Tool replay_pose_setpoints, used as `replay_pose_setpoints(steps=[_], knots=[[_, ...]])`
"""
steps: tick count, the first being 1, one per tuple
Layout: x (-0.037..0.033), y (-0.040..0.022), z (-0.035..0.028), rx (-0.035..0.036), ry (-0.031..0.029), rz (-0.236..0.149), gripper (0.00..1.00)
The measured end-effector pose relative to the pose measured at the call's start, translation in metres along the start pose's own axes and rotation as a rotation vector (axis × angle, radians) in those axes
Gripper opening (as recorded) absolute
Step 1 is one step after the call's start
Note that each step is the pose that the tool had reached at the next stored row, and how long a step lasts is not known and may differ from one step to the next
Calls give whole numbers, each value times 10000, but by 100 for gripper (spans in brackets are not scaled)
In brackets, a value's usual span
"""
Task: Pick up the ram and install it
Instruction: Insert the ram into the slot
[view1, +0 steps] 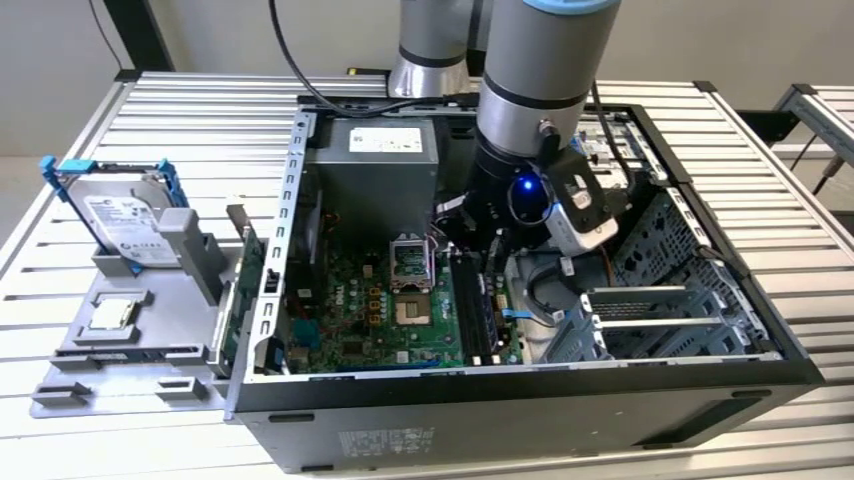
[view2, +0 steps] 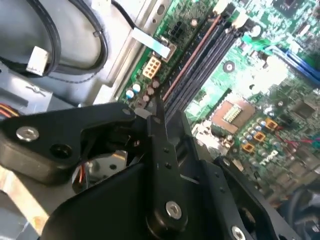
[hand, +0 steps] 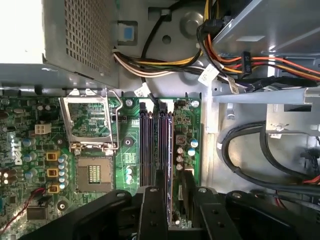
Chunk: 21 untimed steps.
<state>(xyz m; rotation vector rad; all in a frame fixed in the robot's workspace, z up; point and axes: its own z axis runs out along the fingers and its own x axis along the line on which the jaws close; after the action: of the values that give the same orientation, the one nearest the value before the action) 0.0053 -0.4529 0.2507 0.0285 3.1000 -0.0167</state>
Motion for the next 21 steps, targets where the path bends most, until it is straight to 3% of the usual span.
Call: replay_pose_setpoints(steps=[1,15,21], knots=[[0,0,-1,2,1,0,0],[1,-3,-5,2,1,-3,0],[0,-3,-4,-37,-8,-865,0]])
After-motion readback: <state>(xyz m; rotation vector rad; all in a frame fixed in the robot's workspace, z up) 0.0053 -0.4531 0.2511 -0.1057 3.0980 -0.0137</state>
